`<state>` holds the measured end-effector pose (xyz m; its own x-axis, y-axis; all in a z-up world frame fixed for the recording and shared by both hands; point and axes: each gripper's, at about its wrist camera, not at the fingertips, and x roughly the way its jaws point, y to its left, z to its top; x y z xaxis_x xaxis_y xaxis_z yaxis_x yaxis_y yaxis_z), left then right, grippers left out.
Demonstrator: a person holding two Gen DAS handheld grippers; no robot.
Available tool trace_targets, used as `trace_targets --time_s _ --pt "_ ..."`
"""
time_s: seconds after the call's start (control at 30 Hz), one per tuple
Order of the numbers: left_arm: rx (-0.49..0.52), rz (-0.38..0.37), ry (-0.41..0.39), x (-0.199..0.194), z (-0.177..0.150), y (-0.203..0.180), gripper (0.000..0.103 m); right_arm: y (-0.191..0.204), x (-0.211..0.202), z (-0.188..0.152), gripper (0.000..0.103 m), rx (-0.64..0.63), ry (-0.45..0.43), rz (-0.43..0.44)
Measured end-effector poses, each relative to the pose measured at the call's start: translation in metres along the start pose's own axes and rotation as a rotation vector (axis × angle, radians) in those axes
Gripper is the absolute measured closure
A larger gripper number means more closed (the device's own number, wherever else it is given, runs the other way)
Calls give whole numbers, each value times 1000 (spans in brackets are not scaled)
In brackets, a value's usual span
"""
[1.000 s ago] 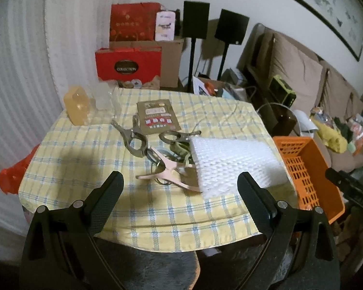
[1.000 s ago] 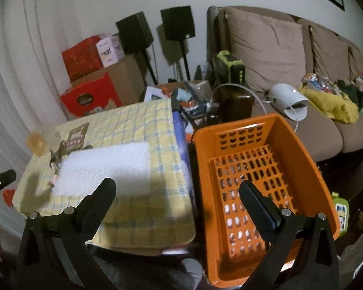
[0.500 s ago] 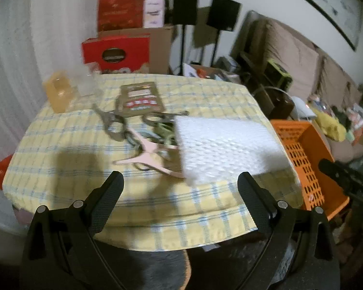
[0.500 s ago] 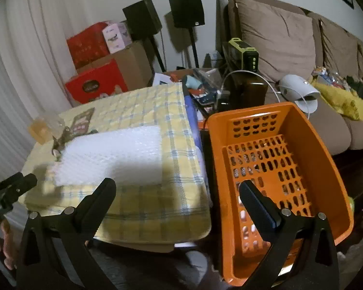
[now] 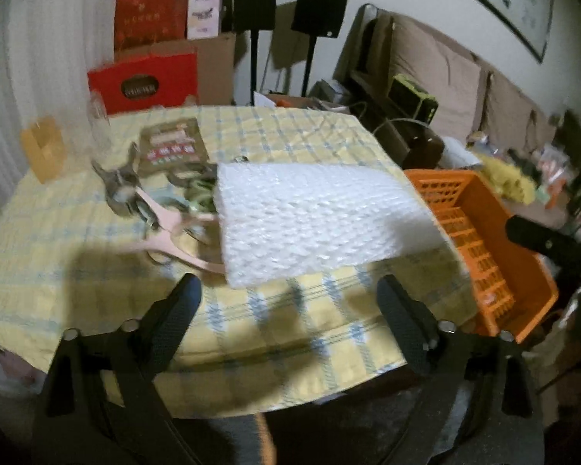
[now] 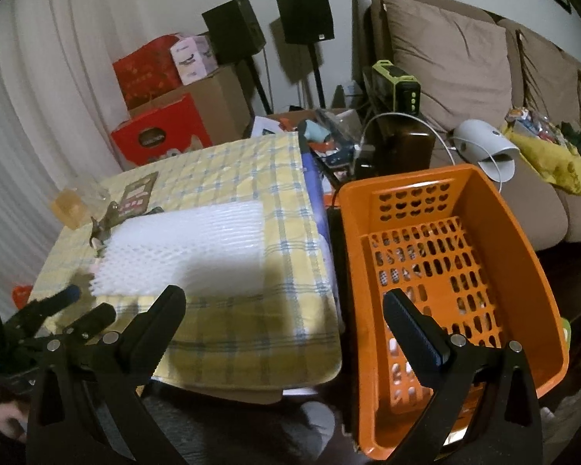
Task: Organize objects
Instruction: 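Slide the left gripper under the foam sheet edge and close it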
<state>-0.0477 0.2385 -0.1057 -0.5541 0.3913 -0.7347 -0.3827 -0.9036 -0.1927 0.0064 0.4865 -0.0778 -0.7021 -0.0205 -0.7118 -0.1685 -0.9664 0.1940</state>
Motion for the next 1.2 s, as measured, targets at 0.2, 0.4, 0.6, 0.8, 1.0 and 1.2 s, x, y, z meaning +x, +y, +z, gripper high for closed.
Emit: trace_targets --time_s 0.2,0.4,0.6,0.8,1.0,1.2 --pt "-38 1 3 10 -7 11 28 5 1 -1 0 -18 3 3" --pt "-25 1 7 17 -7 16 37 5 6 -4 0 -14 18 6" --pt "72 49 -34 21 2 5 37 6 8 -5 0 -15 26 6" --pt "80 54 -8 32 6 -1 54 10 11 -6 1 -34 31 5" --pt "93 101 37 33 7 0 89 10 10 -6 1 -31 29 8" --pt "84 78 35 25 6 5 96 10 10 -5 1 -33 31 8"
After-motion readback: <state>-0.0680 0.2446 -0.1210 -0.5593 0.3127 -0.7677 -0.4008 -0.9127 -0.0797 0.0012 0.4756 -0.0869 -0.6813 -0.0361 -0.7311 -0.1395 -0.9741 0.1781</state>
